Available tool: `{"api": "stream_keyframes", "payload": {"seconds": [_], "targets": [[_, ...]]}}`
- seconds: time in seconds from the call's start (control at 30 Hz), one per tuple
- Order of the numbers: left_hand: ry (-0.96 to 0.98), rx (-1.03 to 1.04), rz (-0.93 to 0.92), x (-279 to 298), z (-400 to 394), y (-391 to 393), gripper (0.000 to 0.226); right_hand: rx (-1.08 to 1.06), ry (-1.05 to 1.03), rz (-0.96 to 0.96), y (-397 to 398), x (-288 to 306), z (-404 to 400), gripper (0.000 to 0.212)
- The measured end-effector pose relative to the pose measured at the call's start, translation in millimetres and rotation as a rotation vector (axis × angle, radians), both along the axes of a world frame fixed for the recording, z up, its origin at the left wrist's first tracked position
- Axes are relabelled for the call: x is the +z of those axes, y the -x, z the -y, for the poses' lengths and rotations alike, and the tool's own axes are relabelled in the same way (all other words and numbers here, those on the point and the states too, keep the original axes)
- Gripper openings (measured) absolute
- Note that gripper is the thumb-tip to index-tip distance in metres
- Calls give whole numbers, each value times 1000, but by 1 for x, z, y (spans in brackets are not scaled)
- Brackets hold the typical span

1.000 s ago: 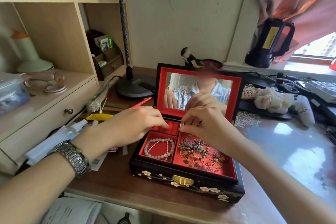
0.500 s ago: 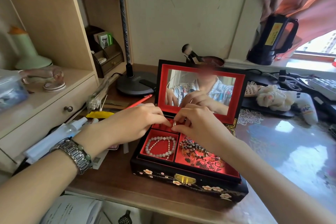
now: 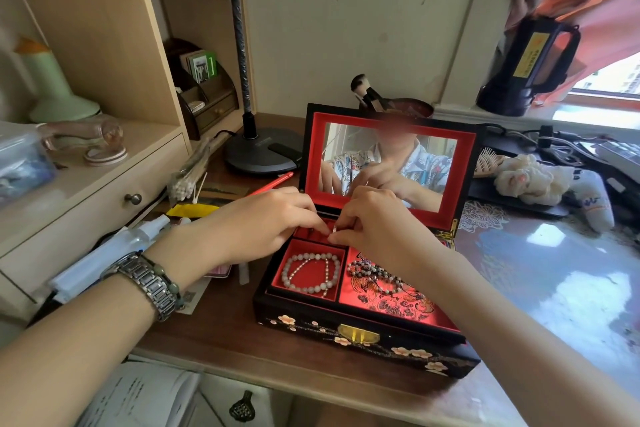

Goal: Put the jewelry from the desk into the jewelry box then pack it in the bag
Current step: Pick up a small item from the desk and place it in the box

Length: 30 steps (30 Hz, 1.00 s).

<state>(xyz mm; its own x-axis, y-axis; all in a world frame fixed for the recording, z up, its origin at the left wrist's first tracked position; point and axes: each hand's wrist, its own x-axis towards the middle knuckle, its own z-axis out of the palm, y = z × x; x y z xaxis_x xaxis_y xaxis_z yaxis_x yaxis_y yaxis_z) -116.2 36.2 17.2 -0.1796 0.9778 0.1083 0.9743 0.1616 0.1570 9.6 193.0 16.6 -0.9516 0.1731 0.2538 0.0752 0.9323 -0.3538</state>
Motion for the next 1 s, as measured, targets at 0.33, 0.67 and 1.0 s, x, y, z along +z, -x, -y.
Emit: {"api": "stream_keyframes", "payload": {"seconds": [0.33, 0.67, 1.0], "targets": [[8, 6, -4, 0, 0, -1, 45, 36, -4, 0, -11, -1, -4, 27], [-1, 2, 12, 1, -1, -1, 38, 102, -16, -45, -23, 0, -4, 18], [-6, -1, 12, 0, -4, 0, 32, 126, -25, -43, -22, 0, -7, 20]]}}
